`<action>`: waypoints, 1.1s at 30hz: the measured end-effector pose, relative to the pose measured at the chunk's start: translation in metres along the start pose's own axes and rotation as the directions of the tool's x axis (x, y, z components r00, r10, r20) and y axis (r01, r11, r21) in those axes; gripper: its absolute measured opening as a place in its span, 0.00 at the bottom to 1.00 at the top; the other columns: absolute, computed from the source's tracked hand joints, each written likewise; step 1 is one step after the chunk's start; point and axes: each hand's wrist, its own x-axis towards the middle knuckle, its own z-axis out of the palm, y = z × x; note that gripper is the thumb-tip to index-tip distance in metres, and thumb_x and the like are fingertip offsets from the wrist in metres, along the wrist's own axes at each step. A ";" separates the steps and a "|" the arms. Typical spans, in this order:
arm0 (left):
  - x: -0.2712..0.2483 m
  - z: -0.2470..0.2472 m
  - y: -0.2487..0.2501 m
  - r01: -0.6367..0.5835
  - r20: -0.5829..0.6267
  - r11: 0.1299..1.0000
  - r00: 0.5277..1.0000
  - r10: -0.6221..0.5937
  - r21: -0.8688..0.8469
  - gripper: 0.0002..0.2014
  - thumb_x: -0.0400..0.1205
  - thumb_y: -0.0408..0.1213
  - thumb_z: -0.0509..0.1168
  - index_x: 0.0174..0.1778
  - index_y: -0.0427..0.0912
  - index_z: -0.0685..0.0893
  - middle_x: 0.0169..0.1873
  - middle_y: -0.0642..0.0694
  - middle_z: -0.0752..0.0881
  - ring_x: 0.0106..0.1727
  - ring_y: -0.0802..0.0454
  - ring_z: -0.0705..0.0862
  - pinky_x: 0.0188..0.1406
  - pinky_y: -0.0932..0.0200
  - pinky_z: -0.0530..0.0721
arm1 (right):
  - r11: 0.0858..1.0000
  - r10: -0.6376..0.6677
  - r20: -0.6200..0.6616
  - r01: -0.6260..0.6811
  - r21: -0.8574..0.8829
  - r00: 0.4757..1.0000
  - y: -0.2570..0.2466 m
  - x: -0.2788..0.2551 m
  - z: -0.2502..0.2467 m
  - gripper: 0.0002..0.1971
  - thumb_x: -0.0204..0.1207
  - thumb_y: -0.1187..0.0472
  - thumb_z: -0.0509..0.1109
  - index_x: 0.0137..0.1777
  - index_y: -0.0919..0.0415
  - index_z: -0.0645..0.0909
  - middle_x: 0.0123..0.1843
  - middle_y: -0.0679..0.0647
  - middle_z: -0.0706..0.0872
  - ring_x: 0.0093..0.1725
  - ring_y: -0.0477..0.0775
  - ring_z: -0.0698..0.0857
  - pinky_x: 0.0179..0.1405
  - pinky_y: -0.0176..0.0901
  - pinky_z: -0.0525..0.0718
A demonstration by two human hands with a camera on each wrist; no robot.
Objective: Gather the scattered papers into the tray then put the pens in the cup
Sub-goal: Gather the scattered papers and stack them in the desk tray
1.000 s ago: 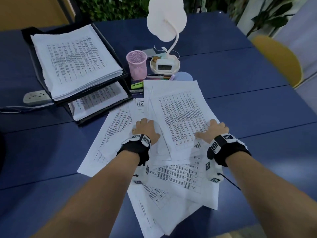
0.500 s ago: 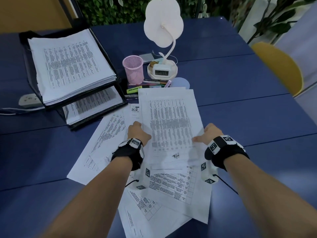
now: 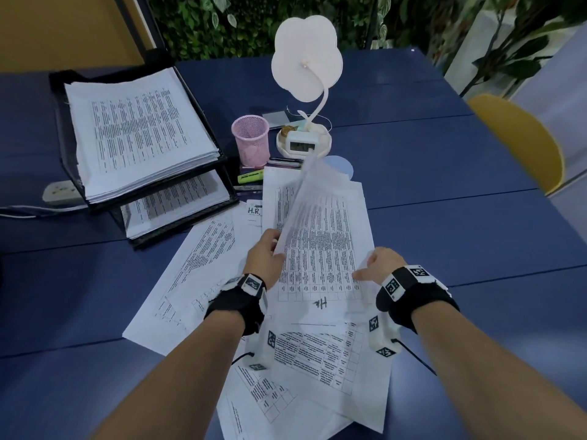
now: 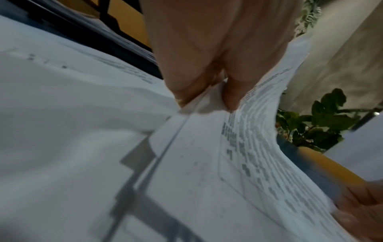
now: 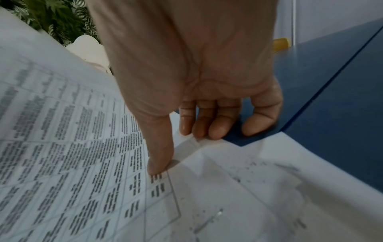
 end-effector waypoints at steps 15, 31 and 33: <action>-0.004 -0.017 -0.014 0.234 0.030 0.969 0.971 -0.237 0.086 0.36 0.84 0.36 0.61 0.84 0.43 0.48 0.80 0.40 0.61 0.75 0.42 0.69 0.72 0.50 0.71 | 0.960 -0.112 -0.102 0.134 0.246 0.988 -0.010 0.000 0.006 0.14 0.80 0.58 0.65 0.60 0.66 0.80 0.46 0.55 0.80 0.44 0.56 0.78 0.43 0.41 0.74; 0.010 -0.030 -0.006 0.260 0.037 0.909 0.957 -0.287 0.326 0.36 0.79 0.48 0.68 0.79 0.38 0.63 0.75 0.37 0.65 0.72 0.40 0.72 0.67 0.51 0.75 | 0.894 -0.168 -0.319 0.281 0.350 0.933 -0.035 -0.014 0.015 0.05 0.78 0.69 0.62 0.47 0.59 0.76 0.40 0.52 0.80 0.37 0.53 0.78 0.27 0.35 0.71; 0.010 -0.031 -0.006 0.258 0.042 0.911 0.957 -0.286 0.323 0.36 0.79 0.49 0.68 0.79 0.39 0.62 0.76 0.37 0.63 0.72 0.40 0.71 0.68 0.51 0.74 | 0.888 -0.143 -0.271 0.244 0.389 0.952 -0.034 -0.012 0.018 0.09 0.78 0.71 0.59 0.53 0.58 0.75 0.43 0.53 0.80 0.37 0.53 0.77 0.26 0.34 0.70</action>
